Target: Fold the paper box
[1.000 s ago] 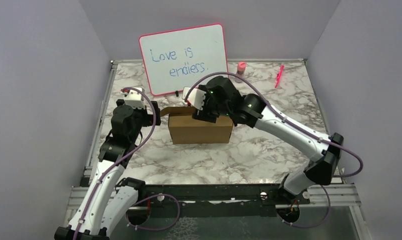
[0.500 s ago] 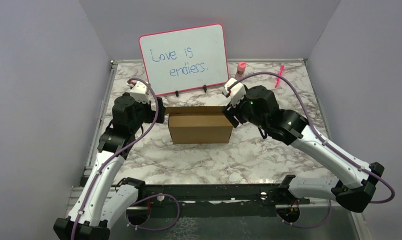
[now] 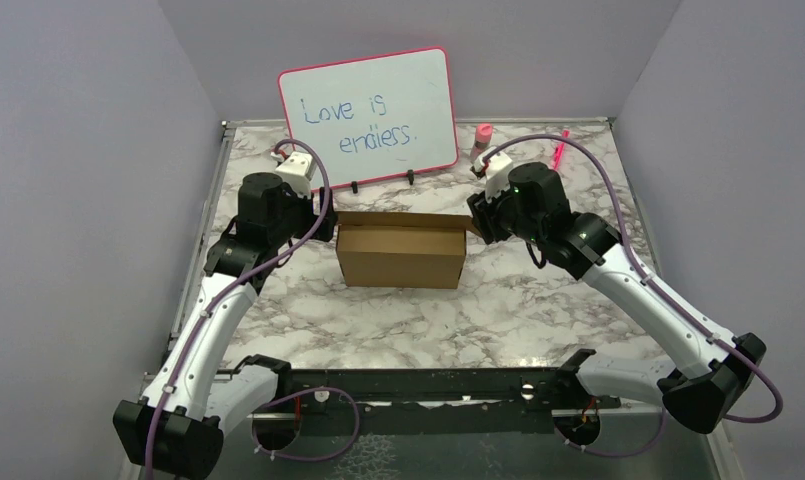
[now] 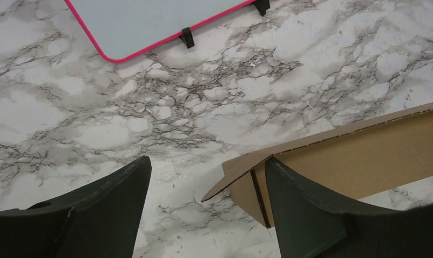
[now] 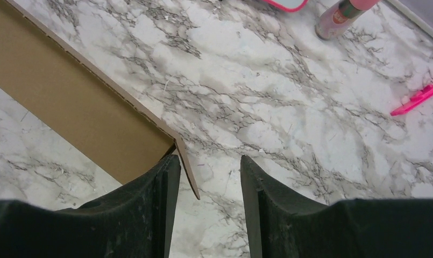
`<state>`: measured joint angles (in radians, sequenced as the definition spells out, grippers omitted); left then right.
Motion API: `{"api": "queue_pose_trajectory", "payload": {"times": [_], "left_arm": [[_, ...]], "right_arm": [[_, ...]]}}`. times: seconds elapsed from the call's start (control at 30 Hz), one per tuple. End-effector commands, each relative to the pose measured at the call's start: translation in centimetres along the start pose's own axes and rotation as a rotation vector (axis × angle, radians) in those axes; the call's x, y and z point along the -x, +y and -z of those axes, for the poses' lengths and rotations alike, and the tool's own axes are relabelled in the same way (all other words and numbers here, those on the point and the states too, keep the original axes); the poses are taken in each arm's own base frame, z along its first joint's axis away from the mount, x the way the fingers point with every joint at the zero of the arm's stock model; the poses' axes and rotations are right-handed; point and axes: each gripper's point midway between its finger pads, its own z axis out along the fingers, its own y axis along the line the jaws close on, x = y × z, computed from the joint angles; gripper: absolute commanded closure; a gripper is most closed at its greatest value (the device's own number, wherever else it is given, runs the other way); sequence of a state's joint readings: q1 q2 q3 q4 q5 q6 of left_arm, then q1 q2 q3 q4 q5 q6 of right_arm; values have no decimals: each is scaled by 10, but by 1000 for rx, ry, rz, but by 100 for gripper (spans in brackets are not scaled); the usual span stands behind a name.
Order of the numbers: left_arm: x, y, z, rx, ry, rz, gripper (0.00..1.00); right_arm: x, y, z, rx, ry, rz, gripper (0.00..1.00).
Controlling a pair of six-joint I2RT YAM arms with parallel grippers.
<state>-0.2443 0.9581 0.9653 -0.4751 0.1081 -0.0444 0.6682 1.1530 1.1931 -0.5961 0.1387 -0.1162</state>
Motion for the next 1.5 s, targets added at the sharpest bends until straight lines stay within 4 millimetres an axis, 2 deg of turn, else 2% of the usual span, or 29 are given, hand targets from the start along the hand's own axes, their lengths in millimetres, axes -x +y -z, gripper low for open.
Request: {"api": "queue_pose_trajectory", "payload": {"times": [0.0,0.23,0.4,0.53,0.7,0.83,1.07,1.27,1.47], "left_arm": [[8,-11,1,-63,9,-19,23],[13,-14,5,-80,0,-28,23],[8,-17,2,-100,18,-34,25],[5,-23,0,-134,34,-32,28],[4,-29,1,-172,42,-34,36],[1,-33,0,-195,55,-31,44],[0,-37,2,-215,77,-19,70],[-1,-40,6,-221,87,23,82],[-6,-42,5,-215,121,99,87]], "right_arm": [[3,10,-7,80,-6,-39,51],[3,16,-6,109,-3,-64,51],[-2,24,-10,145,16,-83,53],[-2,25,-12,149,23,-94,65],[-1,28,-12,162,30,-107,81],[1,30,-12,175,32,-109,86],[0,28,-12,161,46,-119,89],[1,28,-13,140,70,-197,89],[6,29,-11,119,80,-311,90]]}}
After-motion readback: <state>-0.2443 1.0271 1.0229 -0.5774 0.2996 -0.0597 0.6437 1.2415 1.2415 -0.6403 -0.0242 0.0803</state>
